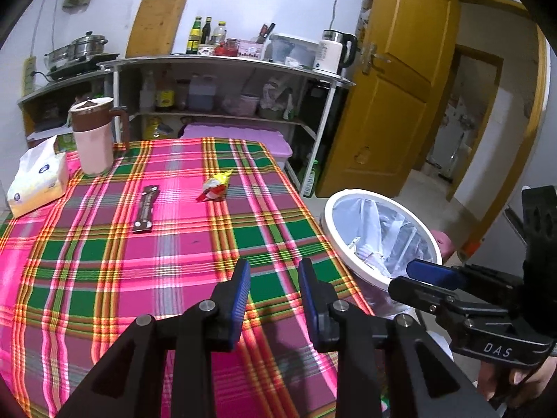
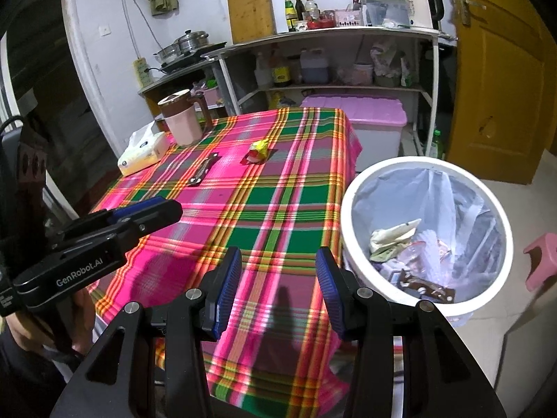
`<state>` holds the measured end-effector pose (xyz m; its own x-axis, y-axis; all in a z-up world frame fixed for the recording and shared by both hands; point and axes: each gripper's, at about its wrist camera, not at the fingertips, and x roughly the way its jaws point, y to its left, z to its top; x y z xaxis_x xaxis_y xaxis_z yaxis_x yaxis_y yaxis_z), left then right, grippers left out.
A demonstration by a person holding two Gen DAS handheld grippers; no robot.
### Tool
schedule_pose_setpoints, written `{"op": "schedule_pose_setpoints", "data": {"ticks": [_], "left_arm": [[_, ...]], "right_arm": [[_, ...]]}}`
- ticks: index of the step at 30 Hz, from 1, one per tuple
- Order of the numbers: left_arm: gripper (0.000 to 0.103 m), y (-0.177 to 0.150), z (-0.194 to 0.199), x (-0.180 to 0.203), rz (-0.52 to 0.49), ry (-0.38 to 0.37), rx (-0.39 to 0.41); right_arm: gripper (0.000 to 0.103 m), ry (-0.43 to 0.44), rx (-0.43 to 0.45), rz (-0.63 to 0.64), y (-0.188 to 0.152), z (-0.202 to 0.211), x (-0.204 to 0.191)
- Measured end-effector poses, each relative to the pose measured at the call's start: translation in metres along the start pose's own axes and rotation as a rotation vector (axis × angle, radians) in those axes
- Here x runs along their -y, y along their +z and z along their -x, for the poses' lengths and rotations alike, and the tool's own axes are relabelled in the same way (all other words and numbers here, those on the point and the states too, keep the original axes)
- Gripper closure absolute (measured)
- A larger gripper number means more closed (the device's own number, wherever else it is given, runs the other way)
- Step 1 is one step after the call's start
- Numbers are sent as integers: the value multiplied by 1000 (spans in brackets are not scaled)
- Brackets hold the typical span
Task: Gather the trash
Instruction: 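Bring both open tools back over the table toward the remaining trash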
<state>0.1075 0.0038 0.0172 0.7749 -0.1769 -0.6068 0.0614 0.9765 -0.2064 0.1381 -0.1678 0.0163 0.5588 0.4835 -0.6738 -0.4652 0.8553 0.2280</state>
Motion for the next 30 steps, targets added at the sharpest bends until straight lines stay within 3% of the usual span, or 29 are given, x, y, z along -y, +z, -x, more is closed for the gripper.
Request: {"op": "schedule_pose_setpoints", "data": {"ticks": [18, 30], "left_arm": [[75, 7, 7, -45, 38, 78, 9], [75, 21, -16, -83, 69, 164, 9]], "right_arm": [[57, 77, -8, 34, 29, -31, -33], [57, 96, -46, 12, 54, -66, -38]]}}
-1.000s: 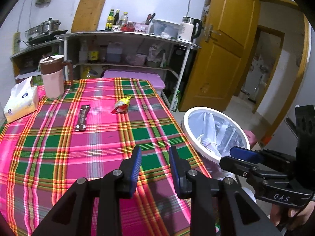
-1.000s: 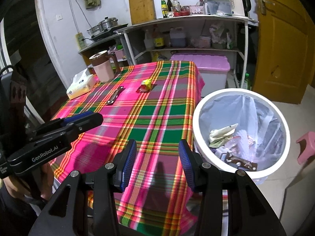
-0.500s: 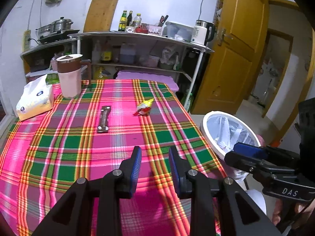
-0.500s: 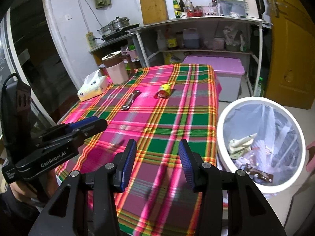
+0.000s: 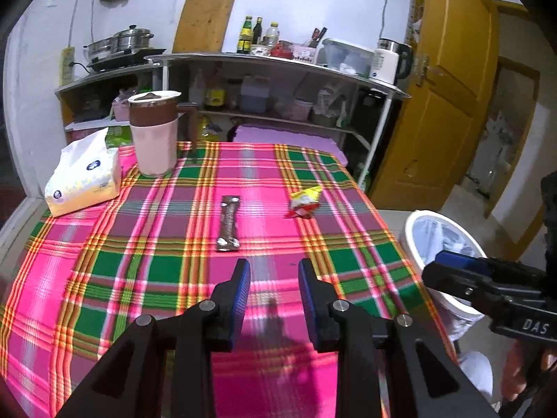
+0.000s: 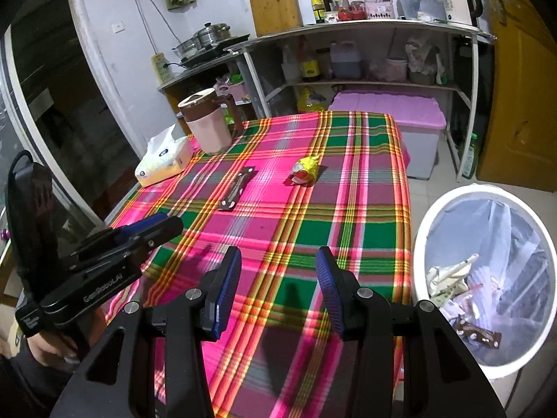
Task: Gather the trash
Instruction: 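Bring both open tools back over the table toward the remaining trash, then grasp the brown snack wrapper with the left tool while the right tool grasps the yellow snack bag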
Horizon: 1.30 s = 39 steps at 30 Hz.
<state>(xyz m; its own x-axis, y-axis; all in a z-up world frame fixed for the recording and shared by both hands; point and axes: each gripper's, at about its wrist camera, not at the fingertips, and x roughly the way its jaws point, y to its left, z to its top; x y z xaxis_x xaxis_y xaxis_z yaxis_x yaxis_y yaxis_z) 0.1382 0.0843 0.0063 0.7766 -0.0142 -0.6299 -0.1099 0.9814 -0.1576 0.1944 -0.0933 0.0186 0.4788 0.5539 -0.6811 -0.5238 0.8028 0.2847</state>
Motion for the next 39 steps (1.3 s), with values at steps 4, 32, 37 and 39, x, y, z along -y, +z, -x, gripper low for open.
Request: {"op": "schedule_pose_setpoints", "data": {"ticks": [4, 32, 37, 39], "left_arm": [[75, 6, -14, -11, 18, 11, -21], [74, 36, -134, -55, 50, 49, -153], [74, 36, -138, -59, 74, 19, -166], [75, 36, -138, -61, 82, 11, -164]], "right_arm": [[57, 4, -16, -7, 10, -15, 2], [48, -2, -65, -69, 78, -130, 34], [48, -12, -78, -81, 89, -153, 40], [48, -15, -88, -87, 92, -162, 41]]}}
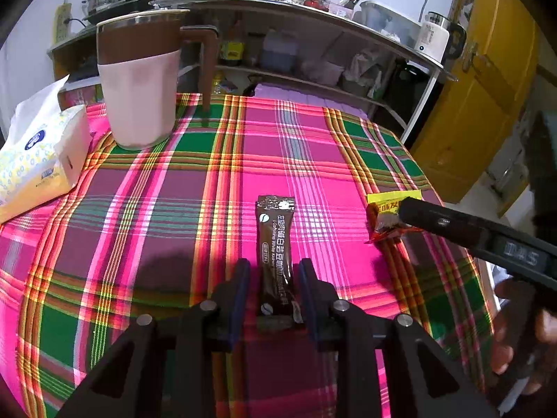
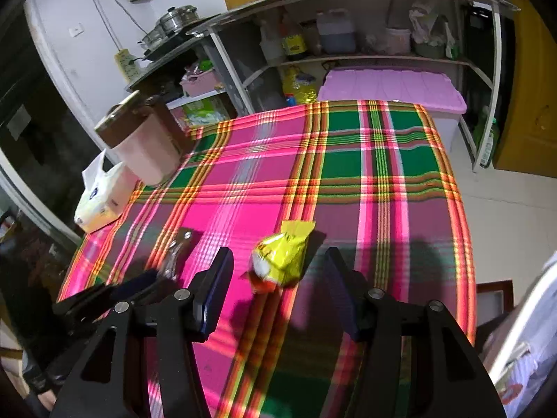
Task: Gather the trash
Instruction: 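Grasp the brown snack wrapper with the left tool while the right tool grasps the yellow snack bag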
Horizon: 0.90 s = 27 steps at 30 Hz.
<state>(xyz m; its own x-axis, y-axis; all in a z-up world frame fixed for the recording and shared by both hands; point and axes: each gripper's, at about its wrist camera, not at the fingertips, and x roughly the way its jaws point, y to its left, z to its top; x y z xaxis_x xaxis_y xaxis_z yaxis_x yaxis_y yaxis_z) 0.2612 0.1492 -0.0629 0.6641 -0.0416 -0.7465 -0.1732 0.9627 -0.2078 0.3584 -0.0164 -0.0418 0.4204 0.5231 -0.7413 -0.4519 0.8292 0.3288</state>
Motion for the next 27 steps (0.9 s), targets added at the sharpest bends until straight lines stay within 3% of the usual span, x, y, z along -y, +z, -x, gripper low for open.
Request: {"op": "schedule_pose_setpoints", "data": {"ticks": [5, 7, 8, 11, 27], "left_arm": [[84, 1, -1, -3, 13, -16, -1], [88, 1, -1, -3, 15, -25, -2], [90, 1, -1, -3, 15, -27, -3], [92, 1, -1, -1, 10, -32, -1], [93, -17, 39, 27, -46, -38, 45]], "right_arm": [[48, -10, -45, -12, 2, -18, 1], [57, -12, -38, -2, 2, -17, -1], [67, -5, -41, -4, 2, -17, -1], [70, -16, -35, 5, 0, -11, -4], [71, 15, 14, 19, -31, 49, -14]]}}
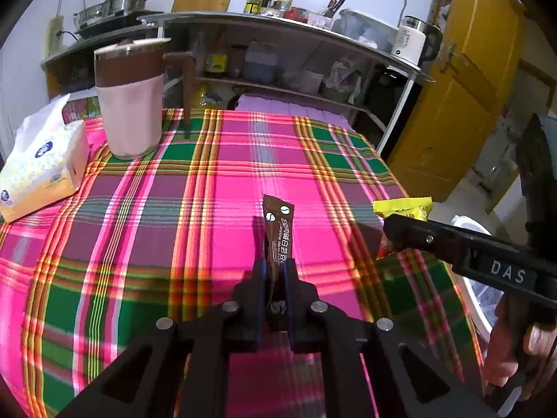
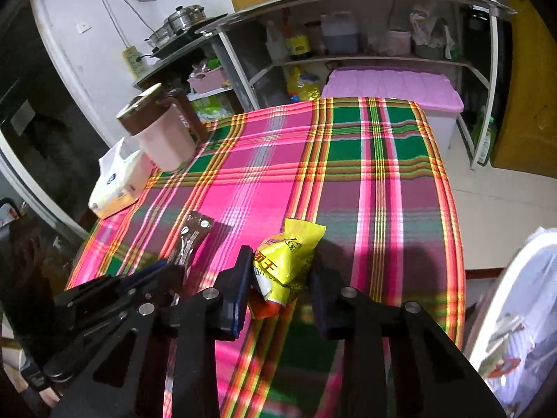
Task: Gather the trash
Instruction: 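Grasp the brown snack wrapper with the left tool while the right tool grasps the yellow snack bag, then carry the brown wrapper and yellow bag over the bin with both tools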
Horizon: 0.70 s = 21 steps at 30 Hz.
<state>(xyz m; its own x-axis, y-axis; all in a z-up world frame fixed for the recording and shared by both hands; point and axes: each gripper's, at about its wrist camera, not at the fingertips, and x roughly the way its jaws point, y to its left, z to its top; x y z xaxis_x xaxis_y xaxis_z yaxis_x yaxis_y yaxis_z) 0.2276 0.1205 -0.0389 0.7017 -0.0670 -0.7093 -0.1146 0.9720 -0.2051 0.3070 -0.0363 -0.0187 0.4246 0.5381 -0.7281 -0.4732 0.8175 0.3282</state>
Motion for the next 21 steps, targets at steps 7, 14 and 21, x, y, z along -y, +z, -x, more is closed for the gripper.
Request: {"op": "schedule_pose_setpoints", "data": {"ticks": [7, 14, 21], "left_arm": [[93, -19, 28, 23, -22, -11, 15], [93, -40, 58, 49, -41, -27, 32], [93, -56, 86, 68, -50, -41, 52]], "right_arm": [[71, 8, 30, 7, -26, 36, -5], [71, 1, 51, 8, -53, 70, -8], [71, -5, 77, 19, -77, 103, -12]]}}
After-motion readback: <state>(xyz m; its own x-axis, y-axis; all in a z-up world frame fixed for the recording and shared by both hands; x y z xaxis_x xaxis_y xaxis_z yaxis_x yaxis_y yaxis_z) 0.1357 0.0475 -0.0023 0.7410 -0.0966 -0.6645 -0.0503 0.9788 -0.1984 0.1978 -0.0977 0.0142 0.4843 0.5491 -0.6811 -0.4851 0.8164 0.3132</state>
